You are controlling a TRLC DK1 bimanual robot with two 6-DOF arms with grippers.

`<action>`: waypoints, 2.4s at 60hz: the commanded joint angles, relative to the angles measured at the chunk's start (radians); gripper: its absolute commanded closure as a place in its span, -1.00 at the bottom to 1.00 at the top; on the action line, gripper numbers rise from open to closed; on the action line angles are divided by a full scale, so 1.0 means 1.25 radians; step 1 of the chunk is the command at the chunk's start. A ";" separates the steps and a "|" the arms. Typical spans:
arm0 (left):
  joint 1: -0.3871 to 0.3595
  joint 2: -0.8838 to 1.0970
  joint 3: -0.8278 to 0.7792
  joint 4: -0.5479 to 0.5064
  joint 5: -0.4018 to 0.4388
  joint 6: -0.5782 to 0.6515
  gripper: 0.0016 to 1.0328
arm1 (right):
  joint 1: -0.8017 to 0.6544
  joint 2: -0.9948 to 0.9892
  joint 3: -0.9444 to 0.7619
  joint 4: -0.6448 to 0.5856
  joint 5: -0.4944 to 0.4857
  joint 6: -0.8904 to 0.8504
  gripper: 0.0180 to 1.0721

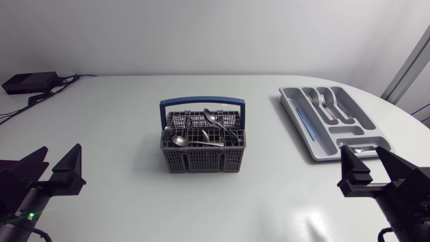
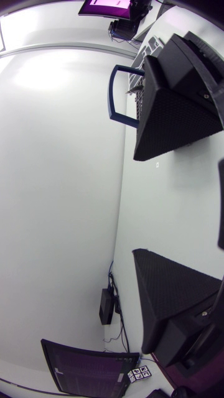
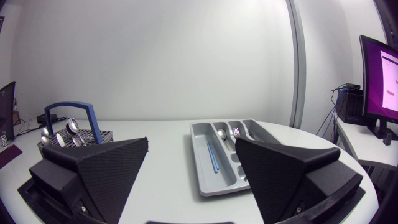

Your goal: Unload the cutlery basket into the drawer organizer.

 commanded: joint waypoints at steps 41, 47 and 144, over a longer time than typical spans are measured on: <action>0.002 0.050 0.086 0.013 -0.043 0.000 -0.88 | 0.018 0.005 0.045 -0.011 0.003 -0.019 -0.92; 0.001 0.117 0.128 0.012 -0.043 0.002 -0.88 | 0.027 0.037 0.070 -0.001 0.003 -0.017 -0.92; -0.208 0.950 0.822 -0.542 0.068 0.126 -0.80 | 0.306 0.910 0.778 -0.451 0.067 0.013 -0.90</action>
